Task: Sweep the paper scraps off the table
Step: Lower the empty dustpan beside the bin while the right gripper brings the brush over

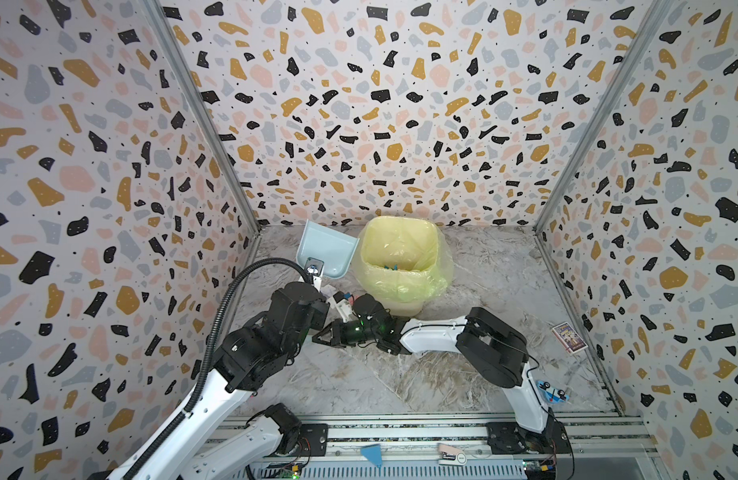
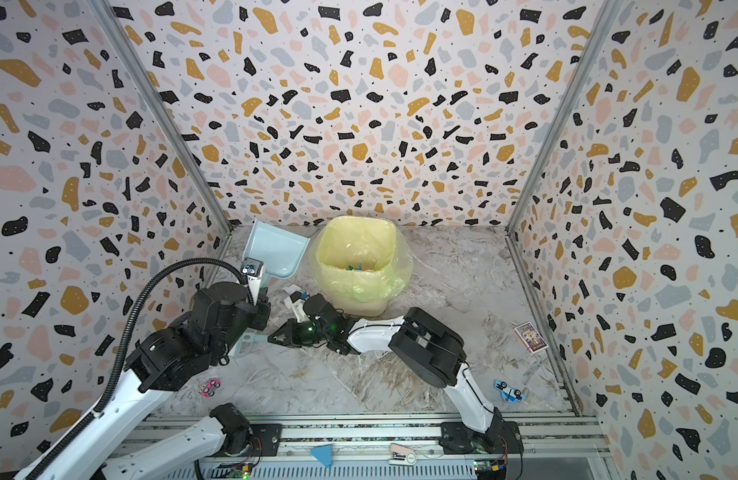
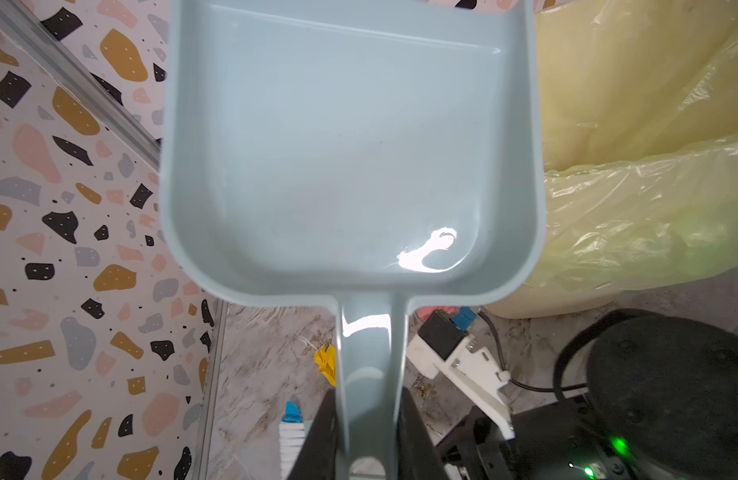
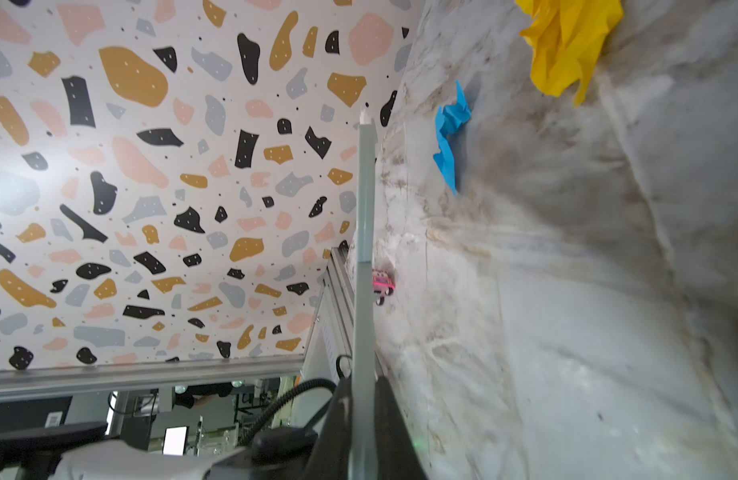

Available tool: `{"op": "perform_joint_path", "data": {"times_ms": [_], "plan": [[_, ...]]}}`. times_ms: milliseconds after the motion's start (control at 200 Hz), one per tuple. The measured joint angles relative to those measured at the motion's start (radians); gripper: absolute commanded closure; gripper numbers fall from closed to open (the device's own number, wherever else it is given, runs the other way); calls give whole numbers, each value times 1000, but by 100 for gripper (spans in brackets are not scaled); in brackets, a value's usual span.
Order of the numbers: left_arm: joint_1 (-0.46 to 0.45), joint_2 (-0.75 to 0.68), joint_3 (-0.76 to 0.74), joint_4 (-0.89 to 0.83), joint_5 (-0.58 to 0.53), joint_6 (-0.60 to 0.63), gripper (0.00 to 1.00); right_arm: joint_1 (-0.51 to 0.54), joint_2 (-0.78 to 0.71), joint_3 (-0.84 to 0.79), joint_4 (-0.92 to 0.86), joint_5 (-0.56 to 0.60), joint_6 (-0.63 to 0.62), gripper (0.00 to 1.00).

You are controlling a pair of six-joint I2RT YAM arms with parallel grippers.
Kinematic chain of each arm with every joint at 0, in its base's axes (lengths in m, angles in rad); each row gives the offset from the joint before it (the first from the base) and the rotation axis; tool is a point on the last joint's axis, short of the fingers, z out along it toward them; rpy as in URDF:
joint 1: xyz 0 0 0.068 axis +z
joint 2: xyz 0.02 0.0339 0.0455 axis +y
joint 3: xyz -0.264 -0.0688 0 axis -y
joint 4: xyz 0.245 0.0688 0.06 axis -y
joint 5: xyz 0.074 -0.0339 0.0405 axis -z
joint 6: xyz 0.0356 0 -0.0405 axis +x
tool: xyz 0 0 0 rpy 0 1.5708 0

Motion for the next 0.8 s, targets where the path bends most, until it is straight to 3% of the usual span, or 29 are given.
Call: {"op": "perform_joint_path", "data": {"times_ms": [235, 481, 661, 801], "plan": [[8, -40, -50, 3, 47, -25, 100, 30, 176, 214, 6, 63, 91, 100], [8, -70, -98, 1, 106, -64, 100, 38, 233, 269, -50, 141, 183, 100], [8, -69, -98, 0, 139, -78, 100, 32, 229, 253, -116, 168, 221, 100], [8, -67, -98, -14, 170, -88, 100, 27, 120, 90, -124, 173, 237, 100]]}}
